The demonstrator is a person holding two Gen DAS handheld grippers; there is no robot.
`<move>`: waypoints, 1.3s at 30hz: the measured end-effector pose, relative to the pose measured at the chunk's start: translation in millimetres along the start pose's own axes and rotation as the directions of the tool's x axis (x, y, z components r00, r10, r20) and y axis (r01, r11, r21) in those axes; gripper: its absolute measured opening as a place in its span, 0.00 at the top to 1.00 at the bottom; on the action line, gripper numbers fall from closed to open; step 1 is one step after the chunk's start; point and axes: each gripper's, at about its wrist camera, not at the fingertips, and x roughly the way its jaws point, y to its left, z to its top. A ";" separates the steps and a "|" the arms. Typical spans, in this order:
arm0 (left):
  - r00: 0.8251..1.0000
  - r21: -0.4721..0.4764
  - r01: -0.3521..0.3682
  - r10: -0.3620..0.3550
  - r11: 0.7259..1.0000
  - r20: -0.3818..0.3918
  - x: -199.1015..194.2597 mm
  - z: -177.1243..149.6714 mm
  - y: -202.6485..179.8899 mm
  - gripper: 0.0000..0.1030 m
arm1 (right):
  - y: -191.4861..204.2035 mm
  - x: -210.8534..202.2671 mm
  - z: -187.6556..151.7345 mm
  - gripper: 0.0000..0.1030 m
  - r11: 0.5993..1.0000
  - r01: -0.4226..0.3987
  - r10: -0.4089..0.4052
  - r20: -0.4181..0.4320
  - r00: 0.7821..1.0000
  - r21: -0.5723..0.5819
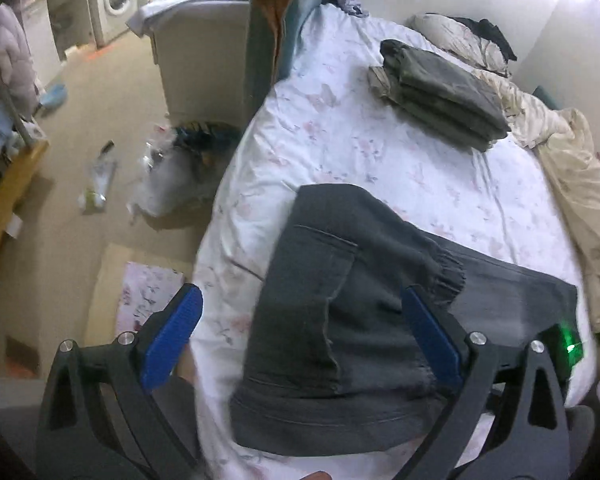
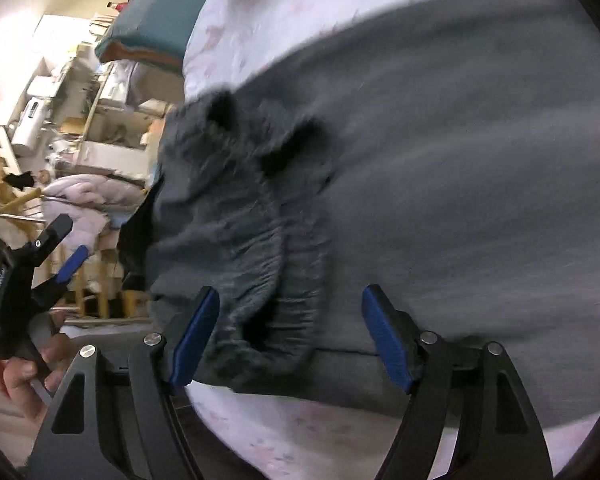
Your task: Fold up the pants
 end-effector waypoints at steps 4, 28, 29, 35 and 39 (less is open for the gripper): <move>1.000 0.025 0.006 -0.006 1.000 0.011 -2.1 -0.4 2.4 0.04 | 23.2 -21.3 -11.6 0.82 0.996 0.001 0.006 0.066 0.998 -0.093; 1.000 -0.143 -0.016 0.016 0.990 -0.004 7.6 7.7 23.3 0.04 | 32.0 7.9 113.3 0.84 0.942 0.294 -0.271 0.152 0.951 -0.161; 1.000 -0.147 -0.015 0.014 0.989 -0.007 8.9 8.9 23.2 0.04 | 35.0 19.3 115.5 0.83 0.928 0.326 -0.305 0.136 0.943 -0.181; 1.000 -0.128 -0.006 0.005 0.992 -0.011 11.3 11.6 15.5 0.04 | 40.2 6.1 106.9 0.62 0.923 0.310 -0.289 0.121 0.950 -0.226; 1.000 -0.107 0.001 -0.003 0.994 -0.015 11.3 9.5 9.7 0.04 | 56.8 -33.3 67.9 0.56 0.893 0.332 -0.289 0.176 0.941 -0.306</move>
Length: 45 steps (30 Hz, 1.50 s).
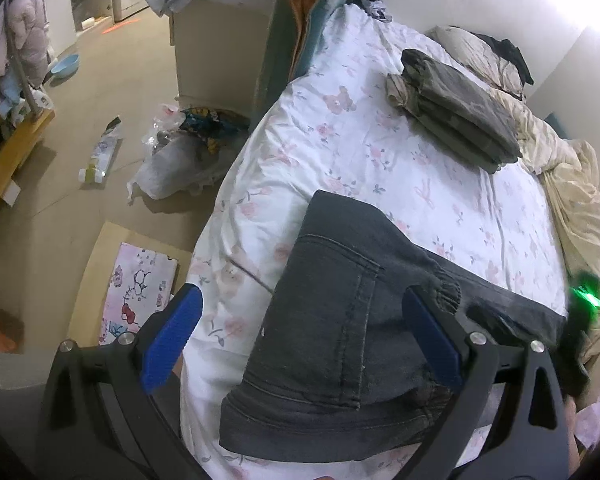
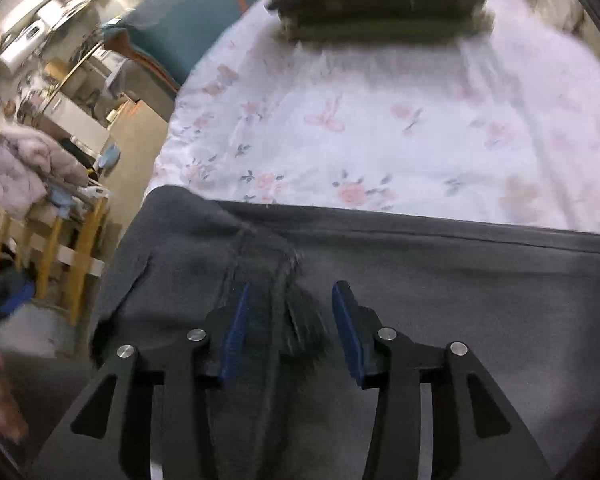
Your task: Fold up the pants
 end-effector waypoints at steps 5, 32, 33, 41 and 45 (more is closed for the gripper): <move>1.000 0.058 -0.006 0.007 0.998 -0.028 7.9 -5.9 -15.4 0.04 | 43.6 8.8 -53.8 0.68 0.992 -0.028 0.016 -0.102 0.995 -0.124; 0.979 0.310 0.097 -0.035 0.946 -0.199 96.3 -131.5 -141.2 0.10 | -133.0 -47.9 -230.4 0.23 0.512 -0.337 0.097 0.336 0.937 0.790; 0.977 0.306 0.095 -0.031 0.947 -0.209 99.0 -131.8 -140.3 0.11 | -147.1 -59.1 -230.2 0.23 0.504 -0.327 0.029 0.363 0.932 0.799; 0.974 0.307 0.110 -0.041 0.945 -0.221 98.8 -126.2 -137.9 0.10 | -299.7 -142.8 -234.2 0.24 0.290 -0.357 -0.355 0.446 0.821 0.888; 0.974 0.316 0.112 -0.040 0.942 -0.224 98.7 -127.0 -138.7 0.10 | -336.8 -178.2 -232.0 0.24 0.283 -0.318 -0.480 0.421 0.770 0.905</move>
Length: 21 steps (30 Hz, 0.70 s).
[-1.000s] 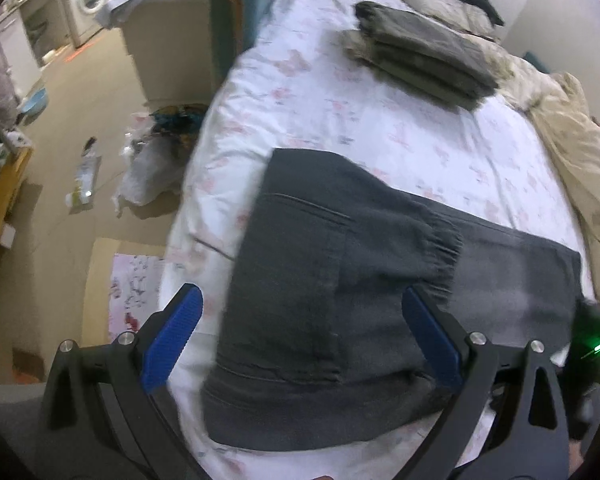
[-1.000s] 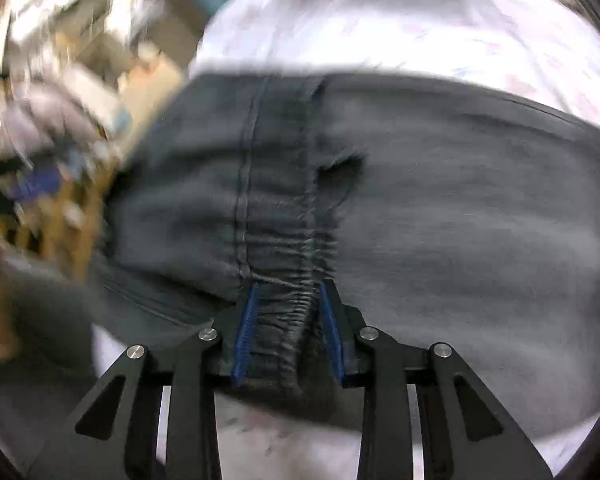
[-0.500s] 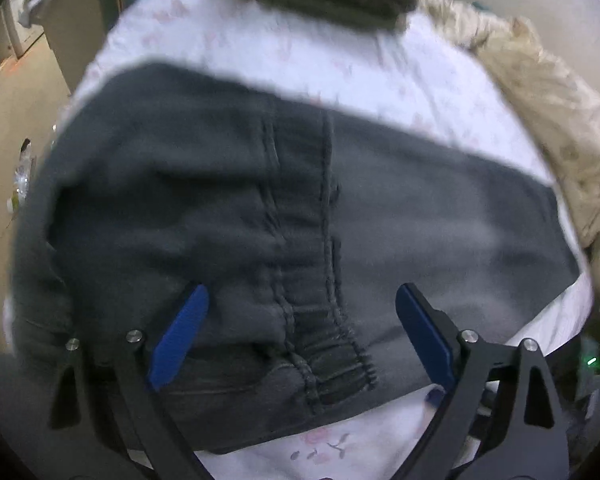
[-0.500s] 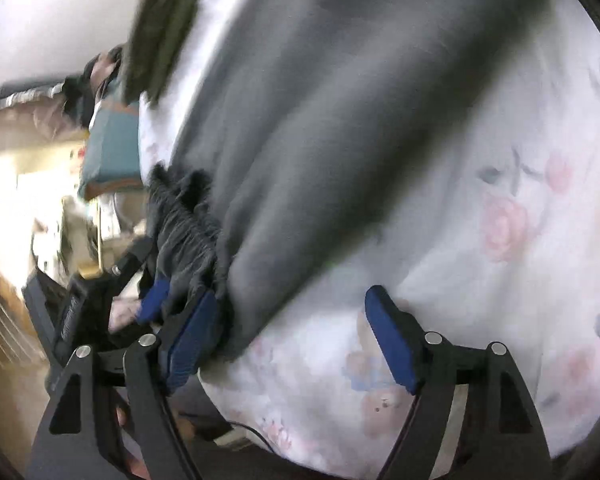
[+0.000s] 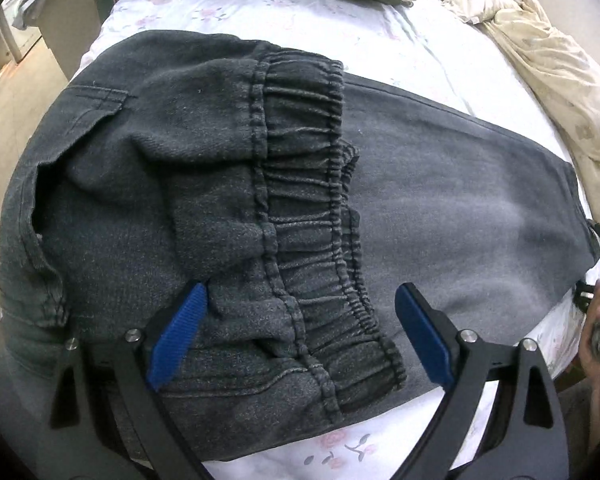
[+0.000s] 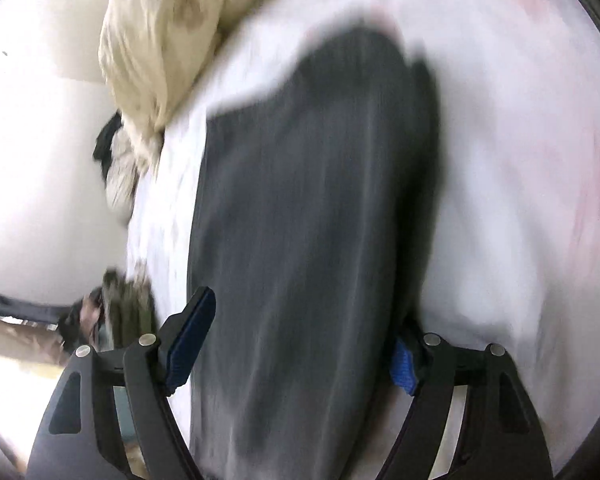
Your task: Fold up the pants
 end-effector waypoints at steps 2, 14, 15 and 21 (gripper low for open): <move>1.000 -0.010 0.005 -0.005 1.000 -0.005 1.0 1.5 0.4 0.10 | -5.0 -2.6 21.1 0.25 0.999 0.014 -0.015 0.040 0.999 0.029; 0.999 -0.040 0.032 -0.032 0.999 0.006 -2.7 1.9 4.1 0.10 | 17.6 -30.8 48.8 0.85 0.973 0.186 -0.156 0.210 0.965 -0.133; 0.999 -0.041 0.036 -0.035 0.999 0.009 -4.5 2.1 3.7 0.10 | 30.3 -36.1 43.5 0.85 0.966 0.182 -0.137 0.236 0.962 -0.182; 0.997 -0.070 0.063 -0.060 0.996 0.037 -21.0 7.0 4.9 0.10 | 98.3 -45.3 4.5 0.85 0.900 0.041 0.045 0.187 0.981 -0.433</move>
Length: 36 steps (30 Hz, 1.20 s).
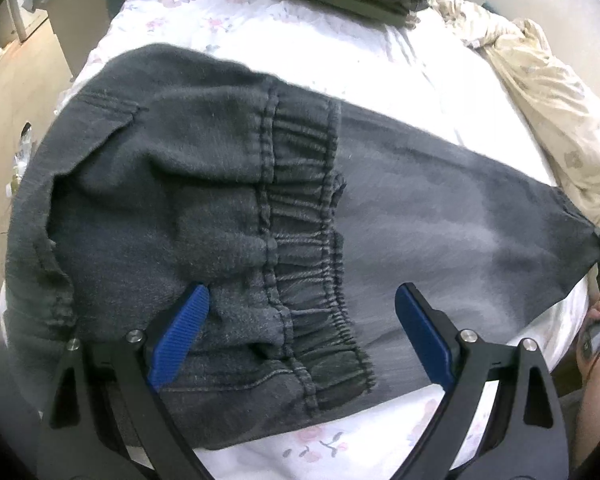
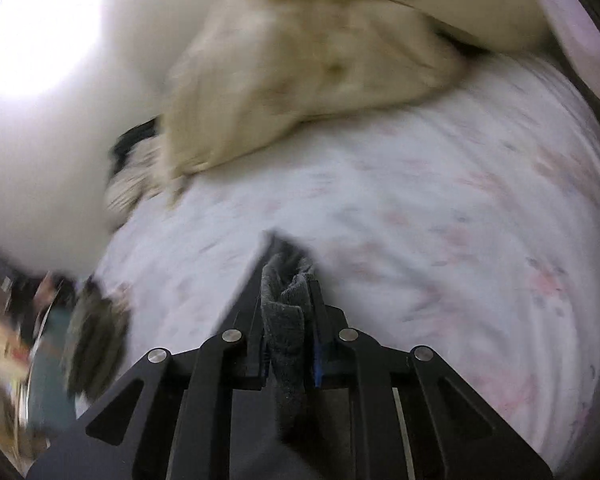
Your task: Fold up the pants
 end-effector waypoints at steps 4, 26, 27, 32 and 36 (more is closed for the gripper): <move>0.998 0.011 0.021 -0.022 1.000 0.066 -18.8 6.0 -3.7 0.10 | 69.1 -17.4 -27.4 0.85 0.966 -0.157 0.148 -0.061 0.987 -0.207; 0.971 0.018 0.233 -0.232 0.972 -0.051 5.3 49.7 -48.3 0.11 | 136.9 20.9 -263.9 0.84 0.817 -0.439 0.092 -0.666 0.740 -0.375; 0.969 0.025 0.241 -0.239 0.970 -0.055 16.5 58.7 -61.1 0.11 | 136.9 20.6 -264.0 0.84 0.814 -0.441 0.093 -0.665 0.741 -0.378; 0.953 0.051 0.240 -0.225 0.969 -0.200 93.9 90.3 -98.3 0.42 | 133.4 17.4 -260.1 0.84 0.808 -0.458 0.116 -0.660 0.742 -0.372; 0.952 0.123 0.247 -0.217 0.961 -0.216 111.6 96.5 -114.8 0.65 | 134.0 10.8 -259.5 0.84 0.787 -0.476 0.119 -0.660 0.742 -0.393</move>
